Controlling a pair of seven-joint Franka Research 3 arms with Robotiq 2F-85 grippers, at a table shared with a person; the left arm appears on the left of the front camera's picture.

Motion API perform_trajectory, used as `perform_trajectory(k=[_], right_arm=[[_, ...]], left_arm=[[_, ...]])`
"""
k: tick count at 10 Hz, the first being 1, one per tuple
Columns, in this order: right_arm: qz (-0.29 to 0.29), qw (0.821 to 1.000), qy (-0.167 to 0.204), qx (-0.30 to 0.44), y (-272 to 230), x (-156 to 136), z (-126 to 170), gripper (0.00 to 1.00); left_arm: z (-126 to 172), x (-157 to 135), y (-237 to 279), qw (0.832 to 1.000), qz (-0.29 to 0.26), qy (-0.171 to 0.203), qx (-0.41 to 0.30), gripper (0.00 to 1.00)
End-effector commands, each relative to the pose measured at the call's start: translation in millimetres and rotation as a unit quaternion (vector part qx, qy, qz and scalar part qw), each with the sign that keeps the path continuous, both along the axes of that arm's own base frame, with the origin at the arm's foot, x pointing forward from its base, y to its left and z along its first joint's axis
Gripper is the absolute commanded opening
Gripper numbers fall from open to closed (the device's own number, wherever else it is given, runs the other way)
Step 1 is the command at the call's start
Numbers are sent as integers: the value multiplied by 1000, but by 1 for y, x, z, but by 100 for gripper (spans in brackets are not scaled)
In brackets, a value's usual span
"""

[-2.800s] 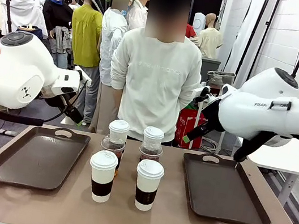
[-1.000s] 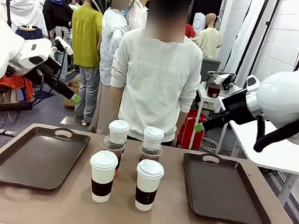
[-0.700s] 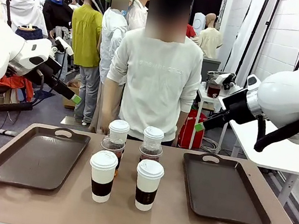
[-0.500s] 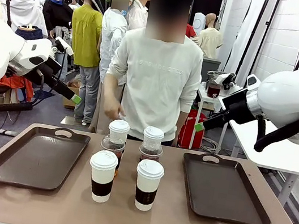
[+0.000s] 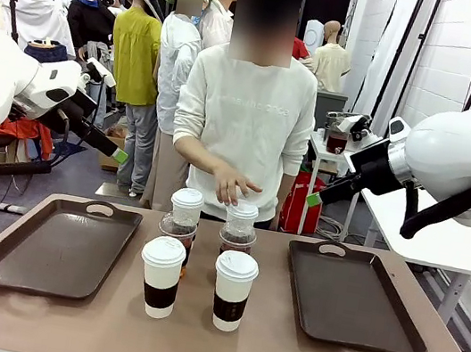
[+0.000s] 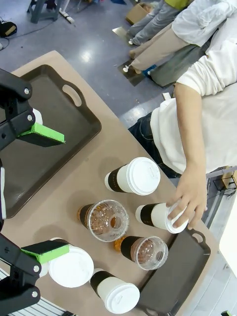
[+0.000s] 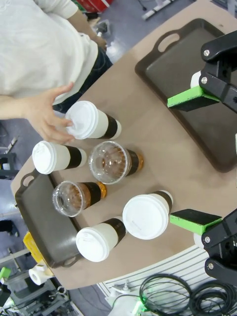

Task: Distribute the coffee onto the tray.
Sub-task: Pick up one iced Americano and place it on the right Handle tray.

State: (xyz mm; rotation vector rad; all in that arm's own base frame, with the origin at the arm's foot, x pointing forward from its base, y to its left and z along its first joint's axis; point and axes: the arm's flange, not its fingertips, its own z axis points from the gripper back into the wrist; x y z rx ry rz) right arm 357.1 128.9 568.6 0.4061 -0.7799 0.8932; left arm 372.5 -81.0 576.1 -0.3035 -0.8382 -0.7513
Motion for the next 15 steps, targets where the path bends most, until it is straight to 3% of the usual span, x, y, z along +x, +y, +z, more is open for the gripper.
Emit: perform_trajectory(k=[1,10,12,15], right_arm=[[5,1000,4,8,0,0,-1,100],[0,1000,0,0,0,0,0,100],[25,1000,3,-2,-11,29,1,100],[117,993,-7,15,-31,74,-16,100]], left_arm=[[-1,0,1,1000,-2,3,-1,100],[-1,0,1,1000,-2,3,-1,100],[-1,0,1,1000,-2,3,-1,100],[-1,0,1,1000,-2,3,-1,100]])
